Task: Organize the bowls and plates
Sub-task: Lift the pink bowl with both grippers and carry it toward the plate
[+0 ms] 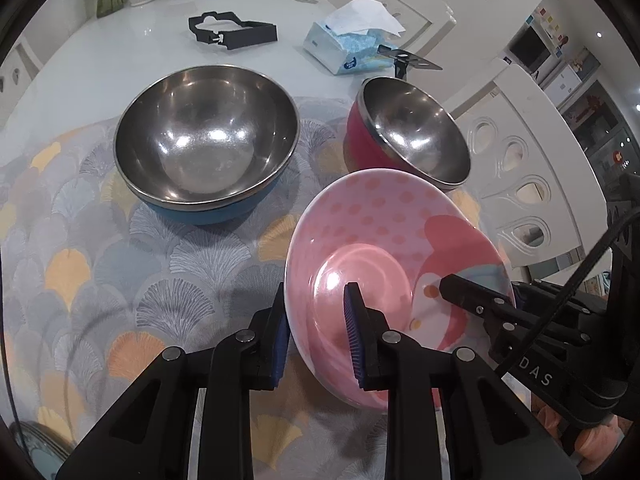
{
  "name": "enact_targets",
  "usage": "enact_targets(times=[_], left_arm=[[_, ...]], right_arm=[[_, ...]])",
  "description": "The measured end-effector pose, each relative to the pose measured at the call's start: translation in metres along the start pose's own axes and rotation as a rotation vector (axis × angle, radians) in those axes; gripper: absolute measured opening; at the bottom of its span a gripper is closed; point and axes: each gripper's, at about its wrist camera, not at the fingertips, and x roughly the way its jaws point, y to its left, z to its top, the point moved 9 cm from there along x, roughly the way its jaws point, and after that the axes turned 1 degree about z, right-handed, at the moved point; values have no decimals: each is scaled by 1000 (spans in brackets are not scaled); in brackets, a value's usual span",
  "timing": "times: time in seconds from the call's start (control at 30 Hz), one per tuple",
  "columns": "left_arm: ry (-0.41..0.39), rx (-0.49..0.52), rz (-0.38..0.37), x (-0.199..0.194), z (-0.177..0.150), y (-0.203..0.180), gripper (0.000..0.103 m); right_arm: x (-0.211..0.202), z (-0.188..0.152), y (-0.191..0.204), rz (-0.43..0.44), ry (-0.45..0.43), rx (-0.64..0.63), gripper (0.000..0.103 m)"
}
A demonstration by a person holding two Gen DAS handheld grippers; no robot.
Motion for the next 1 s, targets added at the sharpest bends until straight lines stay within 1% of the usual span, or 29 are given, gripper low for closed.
enact_targets(times=[0.2, 0.43, 0.53, 0.63, 0.8, 1.0], left_arm=[[-35, 8, -12, -26, -4, -8, 22], [-99, 3, -29, -73, -11, -16, 22], [-117, 12, -33, -92, -20, -20, 22], [-126, 18, -25, -105, -34, -22, 22], [-110, 20, -15, -111, -59, -21, 22], [-62, -2, -25, -104, -93, -16, 22]], right_arm=[[-26, -7, 5, -6, -27, -15, 14], [-72, -25, 21, 16, -79, -20, 14], [-89, -36, 31, 7, -99, -44, 14], [-99, -50, 37, 13, -92, -50, 14], [-104, -75, 45, 18, -69, -67, 14], [-94, -109, 50, 11, -5, -96, 14]])
